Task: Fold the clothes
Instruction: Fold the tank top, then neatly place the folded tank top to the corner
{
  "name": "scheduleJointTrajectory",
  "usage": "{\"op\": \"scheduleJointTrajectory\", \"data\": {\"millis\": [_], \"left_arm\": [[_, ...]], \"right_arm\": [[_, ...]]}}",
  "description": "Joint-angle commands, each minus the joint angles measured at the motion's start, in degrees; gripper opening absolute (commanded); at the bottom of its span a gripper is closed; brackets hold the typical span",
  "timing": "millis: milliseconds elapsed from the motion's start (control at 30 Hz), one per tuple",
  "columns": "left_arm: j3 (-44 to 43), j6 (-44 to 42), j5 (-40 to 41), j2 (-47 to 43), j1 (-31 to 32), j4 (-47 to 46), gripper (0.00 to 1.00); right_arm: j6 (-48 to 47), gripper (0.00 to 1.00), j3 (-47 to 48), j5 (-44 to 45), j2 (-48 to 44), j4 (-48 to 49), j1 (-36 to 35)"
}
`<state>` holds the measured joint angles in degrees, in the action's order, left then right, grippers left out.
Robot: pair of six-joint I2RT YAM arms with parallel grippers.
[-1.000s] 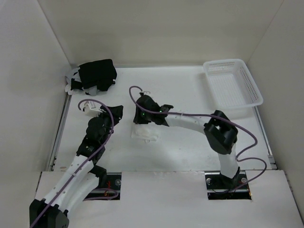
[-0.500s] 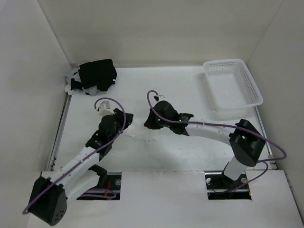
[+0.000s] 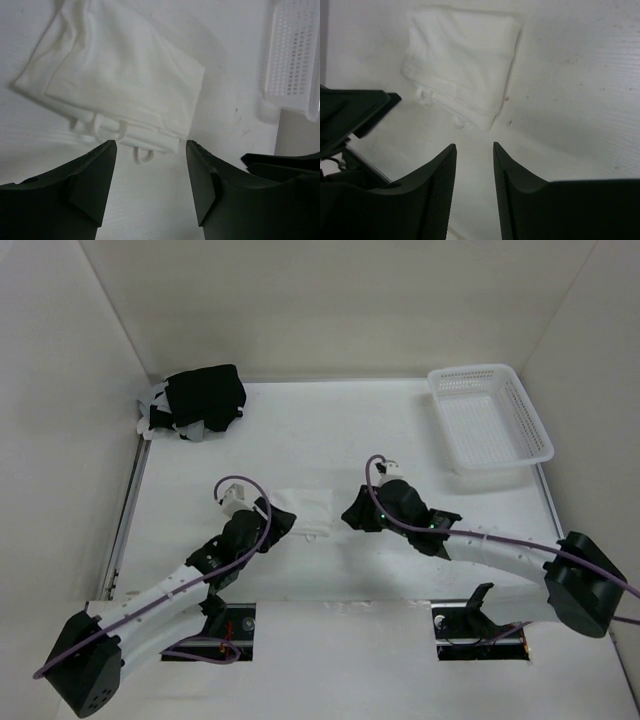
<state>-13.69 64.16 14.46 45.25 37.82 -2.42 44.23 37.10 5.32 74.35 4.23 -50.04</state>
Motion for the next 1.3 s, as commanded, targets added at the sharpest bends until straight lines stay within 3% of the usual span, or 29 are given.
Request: {"op": "scheduleJointTrajectory", "data": {"millis": [0,233,467,633,833,933,1067,1267], "left_arm": [[1.30,9.83,4.26,-0.79,1.15,6.27,0.57],[0.25,14.41,5.58,6.15,1.68,11.56,0.60],[-0.54,15.64,5.76,18.01,0.10,-1.52,0.60],[-0.54,15.21,6.02,27.41,-1.22,-15.92,0.44],[-2.82,8.01,4.27,37.34,-6.13,-31.85,0.11],[-6.95,3.88,0.85,41.66,-9.47,-34.58,0.02],[-15.55,-2.88,-3.55,46.40,-13.16,-35.82,0.00],[-41.88,-11.24,-17.68,56.24,-18.08,-29.25,0.00]], "right_arm": [[-1.25,0.42,-2.29,1.53,-4.81,4.38,1.66],[-2.22,0.44,-5.63,1.09,-10.36,3.15,3.68],[-1.51,0.44,-6.43,1.45,-11.50,3.24,3.51],[-1.34,0.43,-6.43,1.53,-11.59,3.07,3.42],[-0.55,0.43,-6.69,0.92,-12.38,2.89,3.42],[-0.28,0.43,-6.52,0.83,-12.82,2.45,3.24],[-0.28,0.43,-6.52,0.66,-12.82,2.19,3.24],[-0.98,0.44,-6.25,-0.66,-11.60,2.54,6.40]]}}
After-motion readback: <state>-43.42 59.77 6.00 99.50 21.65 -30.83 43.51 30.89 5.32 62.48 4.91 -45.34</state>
